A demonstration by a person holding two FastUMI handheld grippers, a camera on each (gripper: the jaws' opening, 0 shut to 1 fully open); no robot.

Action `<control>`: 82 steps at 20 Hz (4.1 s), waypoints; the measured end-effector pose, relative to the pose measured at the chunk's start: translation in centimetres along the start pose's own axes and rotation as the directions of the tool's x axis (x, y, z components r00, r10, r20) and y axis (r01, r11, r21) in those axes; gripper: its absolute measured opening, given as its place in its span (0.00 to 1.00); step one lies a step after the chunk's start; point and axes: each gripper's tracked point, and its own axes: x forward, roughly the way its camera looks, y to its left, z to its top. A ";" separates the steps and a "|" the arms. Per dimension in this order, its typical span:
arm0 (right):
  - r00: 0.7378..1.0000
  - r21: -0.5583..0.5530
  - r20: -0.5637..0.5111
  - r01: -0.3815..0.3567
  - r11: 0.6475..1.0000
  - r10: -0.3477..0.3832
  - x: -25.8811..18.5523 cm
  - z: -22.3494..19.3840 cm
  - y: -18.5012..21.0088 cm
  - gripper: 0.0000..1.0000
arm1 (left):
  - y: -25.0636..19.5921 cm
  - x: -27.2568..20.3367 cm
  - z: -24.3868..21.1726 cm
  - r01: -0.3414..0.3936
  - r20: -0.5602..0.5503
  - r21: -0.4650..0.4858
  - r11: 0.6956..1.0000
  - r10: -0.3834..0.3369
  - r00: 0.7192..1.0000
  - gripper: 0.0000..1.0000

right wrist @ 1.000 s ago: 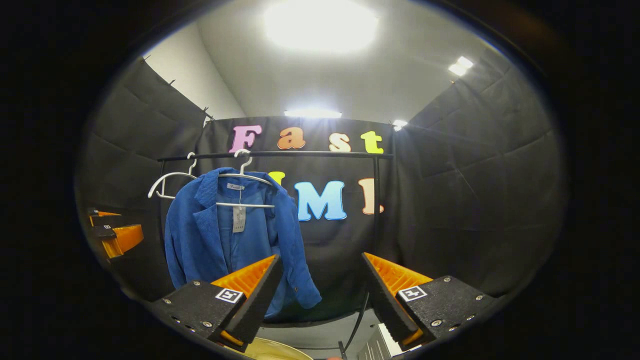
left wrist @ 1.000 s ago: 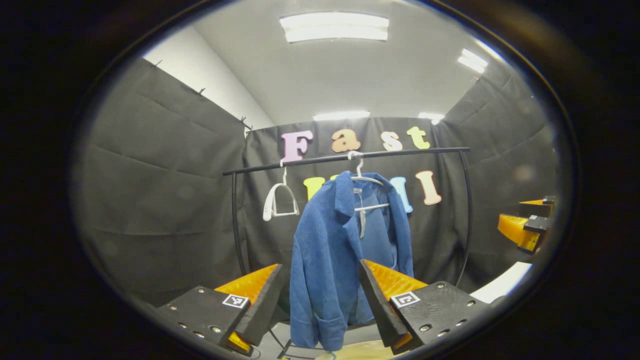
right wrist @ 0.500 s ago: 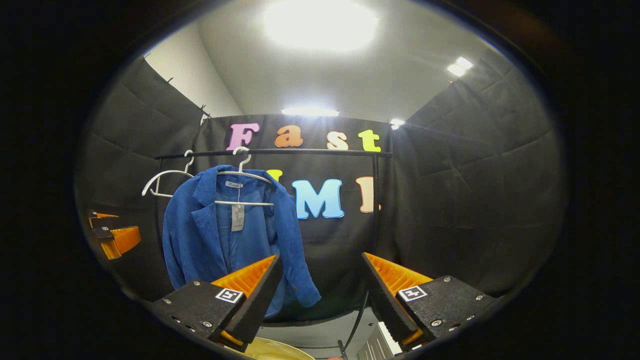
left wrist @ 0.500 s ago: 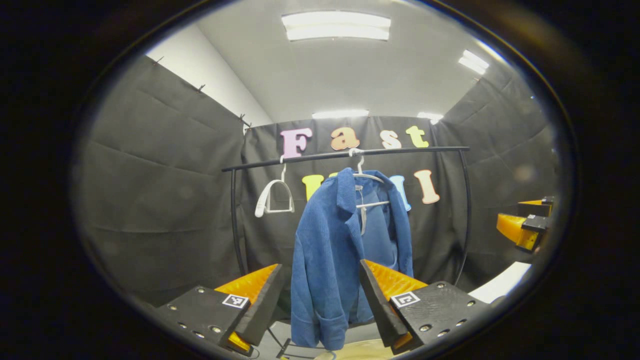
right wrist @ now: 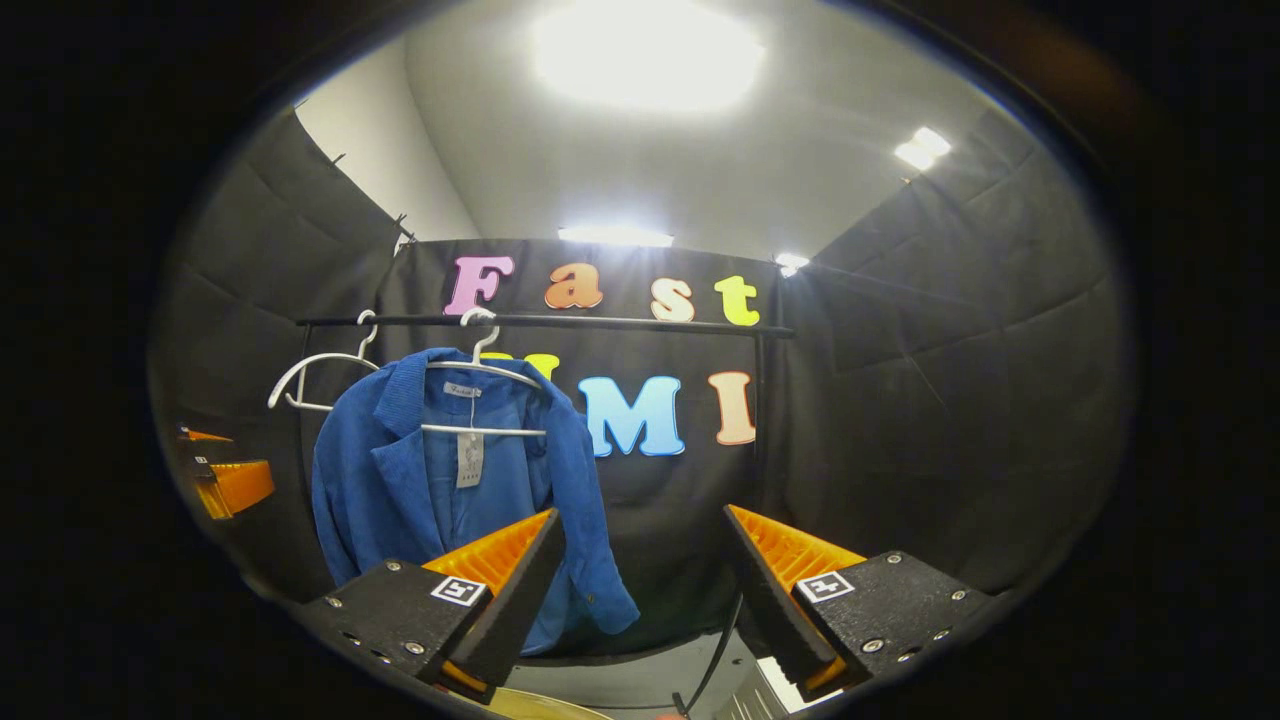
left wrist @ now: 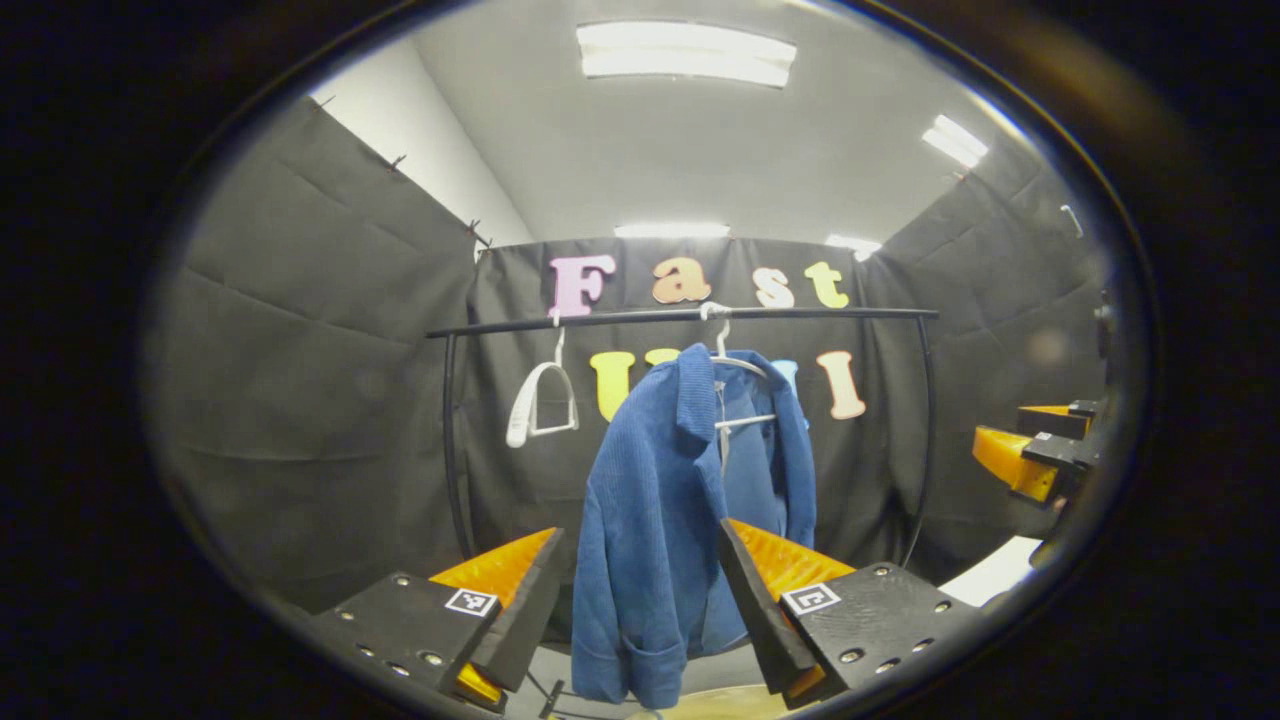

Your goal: Grasp the clothes on the hanger with both hands and then place them into the laundry hamper below.

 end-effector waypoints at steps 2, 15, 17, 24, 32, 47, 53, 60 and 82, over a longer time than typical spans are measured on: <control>1.000 -0.008 0.015 -0.009 1.000 0.009 0.9 1.0 0.1 0.96 | 0.0 1.1 0.2 -0.005 -0.011 0.004 1.000 0.005 1.000 0.87; 0.983 0.050 0.002 -0.183 0.982 0.184 11.4 1.0 1.9 0.96 | -5.7 8.6 1.7 -0.047 0.007 0.002 0.999 0.047 0.999 0.87; 0.976 0.057 0.001 -0.216 0.975 0.216 12.9 0.9 2.3 0.97 | -6.4 10.1 1.2 -0.064 -0.008 -0.015 0.998 0.064 0.998 0.87; 0.946 0.126 0.005 -0.323 0.938 0.325 17.9 0.3 4.1 0.96 | -7.5 14.0 -0.9 -0.140 -0.065 -0.042 0.989 0.137 0.988 0.87; 0.909 0.129 0.014 -0.414 0.901 0.416 23.6 -0.6 6.4 0.96 | -8.1 18.7 -3.2 -0.213 -0.116 -0.042 0.976 0.207 0.971 0.87; 0.860 0.100 -0.097 -0.492 0.865 0.501 29.9 -7.4 11.7 0.89 | -5.6 22.6 -7.3 -0.365 -0.214 0.043 0.930 0.366 0.906 0.87; 0.855 0.057 -0.121 -0.501 0.863 0.504 30.5 -8.4 12.6 0.58 | -4.0 23.0 -7.5 -0.421 -0.221 0.029 0.907 0.416 0.882 0.70; 0.866 0.056 -0.117 -0.483 0.874 0.486 30.8 -8.0 12.6 0.03 | -4.2 23.0 -8.0 -0.380 -0.243 0.007 0.925 0.371 0.896 0.21; 0.903 -0.101 0.261 -0.326 0.940 0.342 33.9 2.8 7.6 0.00 | 2.1 16.9 8.4 -0.361 0.041 0.053 0.931 0.359 0.932 0.01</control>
